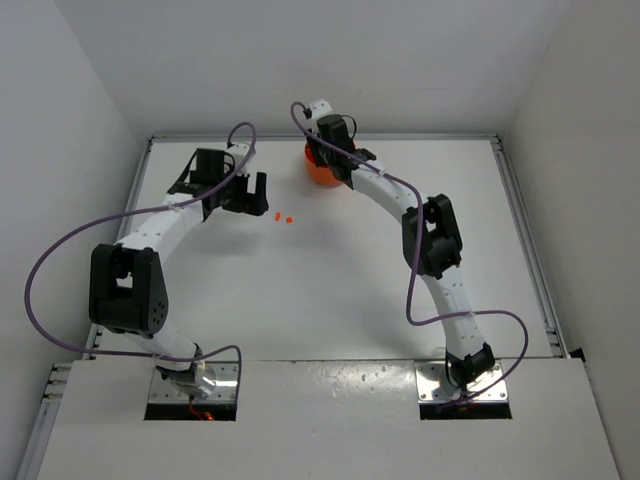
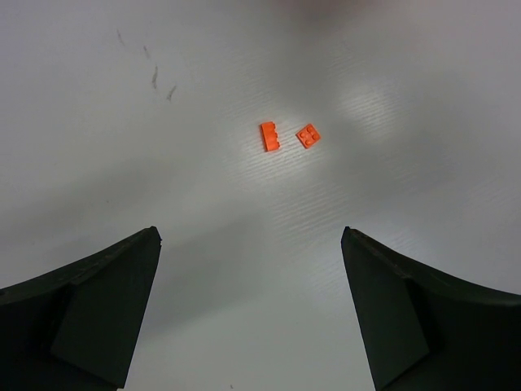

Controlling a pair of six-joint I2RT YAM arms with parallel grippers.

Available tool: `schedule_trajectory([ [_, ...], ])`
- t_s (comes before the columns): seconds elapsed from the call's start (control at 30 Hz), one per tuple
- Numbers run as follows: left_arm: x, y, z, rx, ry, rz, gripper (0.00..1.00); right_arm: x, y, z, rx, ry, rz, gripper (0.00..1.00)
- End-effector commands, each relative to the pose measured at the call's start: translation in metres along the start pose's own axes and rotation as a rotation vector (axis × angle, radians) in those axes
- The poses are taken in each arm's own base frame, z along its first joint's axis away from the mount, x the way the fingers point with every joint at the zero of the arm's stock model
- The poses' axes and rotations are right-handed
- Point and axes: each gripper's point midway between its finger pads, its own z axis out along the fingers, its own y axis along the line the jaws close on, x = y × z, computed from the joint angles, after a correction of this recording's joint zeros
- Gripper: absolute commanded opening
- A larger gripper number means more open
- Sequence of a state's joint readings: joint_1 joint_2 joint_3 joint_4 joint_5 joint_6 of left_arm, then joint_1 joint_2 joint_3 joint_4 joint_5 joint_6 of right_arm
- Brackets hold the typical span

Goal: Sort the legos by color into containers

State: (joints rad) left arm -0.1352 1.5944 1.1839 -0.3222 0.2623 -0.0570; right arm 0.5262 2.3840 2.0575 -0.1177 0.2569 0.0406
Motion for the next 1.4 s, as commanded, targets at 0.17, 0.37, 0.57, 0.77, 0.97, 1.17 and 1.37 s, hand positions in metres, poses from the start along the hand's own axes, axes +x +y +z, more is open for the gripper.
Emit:
schedule_trajectory([
  [0.17, -0.023, -0.005, 0.004, -0.011, -0.055, 0.015, 1.0, -0.034, -0.015, -0.002, 0.057, -0.089, 0.127, 0.4],
  [0.37, -0.023, -0.005, 0.007, -0.011, -0.055, 0.006, 1.0, -0.029, -0.015, -0.001, 0.042, -0.073, 0.193, 0.4],
  [0.57, -0.023, -0.005, 0.007, -0.011, -0.055, 0.006, 1.0, -0.023, -0.01, -0.001, 0.005, -0.045, 0.256, 0.38],
  [0.77, -0.031, -0.011, 0.008, 0.026, -0.087, 0.005, 1.0, -0.019, -0.003, -0.001, -0.046, -0.023, 0.311, 0.36],
  [0.97, -0.046, -0.032, 0.016, 0.143, -0.131, -0.061, 1.0, -0.018, -0.007, 0.0, -0.048, -0.022, 0.326, 0.41],
  [1.17, -0.068, -0.04, 0.029, 0.224, -0.151, -0.141, 1.0, -0.018, -0.006, 0.0, -0.057, -0.022, 0.315, 0.42],
  [1.37, -0.039, -0.021, 0.054, 0.037, -0.057, -0.092, 0.88, -0.031, -0.008, -0.024, -0.095, -0.022, 0.246, 0.42],
])
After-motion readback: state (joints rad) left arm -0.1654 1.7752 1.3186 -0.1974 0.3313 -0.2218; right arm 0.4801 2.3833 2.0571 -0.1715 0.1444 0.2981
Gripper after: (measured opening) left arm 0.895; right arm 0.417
